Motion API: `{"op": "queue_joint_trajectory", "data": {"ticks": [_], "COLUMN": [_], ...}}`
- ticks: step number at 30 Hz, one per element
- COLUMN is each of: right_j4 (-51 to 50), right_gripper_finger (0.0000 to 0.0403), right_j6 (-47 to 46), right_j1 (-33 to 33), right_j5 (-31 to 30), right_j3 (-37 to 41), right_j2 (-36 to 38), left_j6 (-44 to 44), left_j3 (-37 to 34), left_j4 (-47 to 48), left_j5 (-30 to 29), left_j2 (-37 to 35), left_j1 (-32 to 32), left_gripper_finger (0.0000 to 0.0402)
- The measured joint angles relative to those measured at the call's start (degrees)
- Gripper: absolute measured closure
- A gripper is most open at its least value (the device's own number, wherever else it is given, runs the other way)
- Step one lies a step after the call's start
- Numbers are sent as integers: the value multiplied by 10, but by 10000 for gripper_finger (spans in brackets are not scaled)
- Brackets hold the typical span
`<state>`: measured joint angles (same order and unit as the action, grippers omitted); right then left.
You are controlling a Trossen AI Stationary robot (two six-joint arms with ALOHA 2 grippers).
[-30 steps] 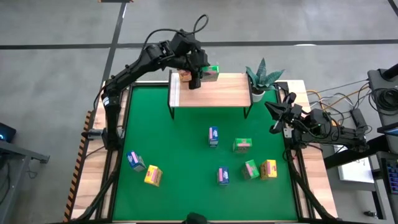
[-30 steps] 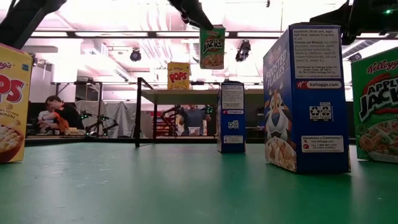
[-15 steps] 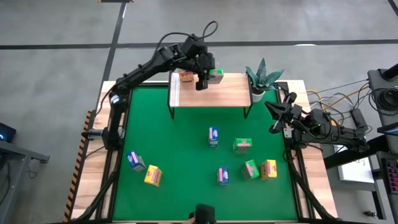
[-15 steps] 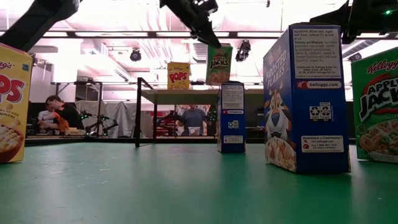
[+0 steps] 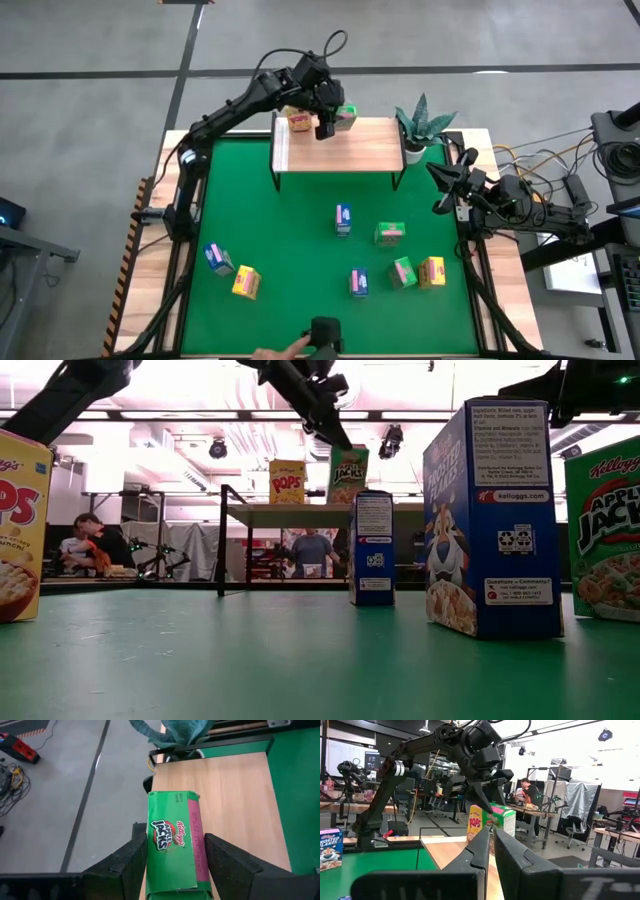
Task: Stack cereal on shelf
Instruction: Put the left green cereal box on the shelf
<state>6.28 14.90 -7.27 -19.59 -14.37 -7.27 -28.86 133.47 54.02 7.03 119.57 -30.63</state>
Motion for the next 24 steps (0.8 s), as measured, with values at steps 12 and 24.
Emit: {"op": "queue_joint_trajectory", "data": {"ticks": [12,24], "right_j4": [0,0], "right_gripper_finger": [385,385], "right_j6": [3,7], "right_j1": [0,0], "right_j5": [0,0], "right_j3": [0,-3], "right_j2": [0,0], "left_j6": [11,-25], "left_j3": [0,0], "left_j4": [0,34], "left_j5": [0,-8], "left_j2": [0,-28], "left_j1": [-5,15], "left_gripper_finger": [193,196]}}
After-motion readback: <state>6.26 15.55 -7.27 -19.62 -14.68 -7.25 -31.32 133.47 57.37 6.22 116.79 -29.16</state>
